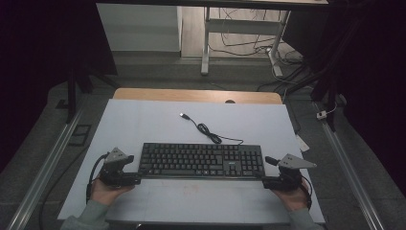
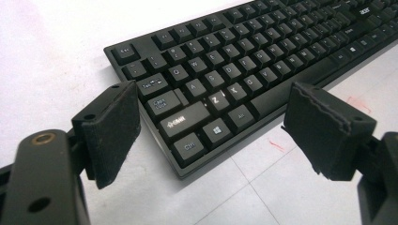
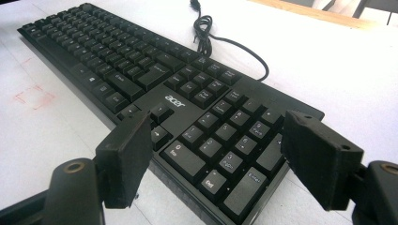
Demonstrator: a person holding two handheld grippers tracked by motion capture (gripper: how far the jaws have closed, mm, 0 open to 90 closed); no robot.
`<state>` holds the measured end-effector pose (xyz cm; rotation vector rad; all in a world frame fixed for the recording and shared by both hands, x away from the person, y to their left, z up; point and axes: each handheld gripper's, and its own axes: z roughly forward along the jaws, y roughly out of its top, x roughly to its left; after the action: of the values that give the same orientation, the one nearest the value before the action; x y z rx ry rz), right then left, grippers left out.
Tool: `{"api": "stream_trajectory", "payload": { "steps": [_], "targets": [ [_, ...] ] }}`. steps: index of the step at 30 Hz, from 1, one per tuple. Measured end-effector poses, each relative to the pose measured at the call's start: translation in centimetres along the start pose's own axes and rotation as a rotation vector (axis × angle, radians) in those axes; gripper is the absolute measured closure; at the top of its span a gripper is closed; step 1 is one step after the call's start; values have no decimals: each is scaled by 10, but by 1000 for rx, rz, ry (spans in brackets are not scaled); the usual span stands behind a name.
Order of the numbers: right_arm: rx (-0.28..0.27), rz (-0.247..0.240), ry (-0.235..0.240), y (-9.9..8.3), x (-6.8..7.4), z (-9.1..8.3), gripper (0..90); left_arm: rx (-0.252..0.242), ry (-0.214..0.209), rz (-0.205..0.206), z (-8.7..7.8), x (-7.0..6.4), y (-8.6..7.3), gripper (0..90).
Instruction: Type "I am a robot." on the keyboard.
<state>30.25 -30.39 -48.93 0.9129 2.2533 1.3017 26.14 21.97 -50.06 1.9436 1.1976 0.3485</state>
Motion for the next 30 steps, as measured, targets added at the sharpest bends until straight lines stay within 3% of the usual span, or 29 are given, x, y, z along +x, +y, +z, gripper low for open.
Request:
{"api": "stream_trajectory", "payload": {
  "steps": [30],
  "targets": [
    [1,12,3,7,7,3,274,-31,-14,-1,-2,-1,3,212]
  ]
}}
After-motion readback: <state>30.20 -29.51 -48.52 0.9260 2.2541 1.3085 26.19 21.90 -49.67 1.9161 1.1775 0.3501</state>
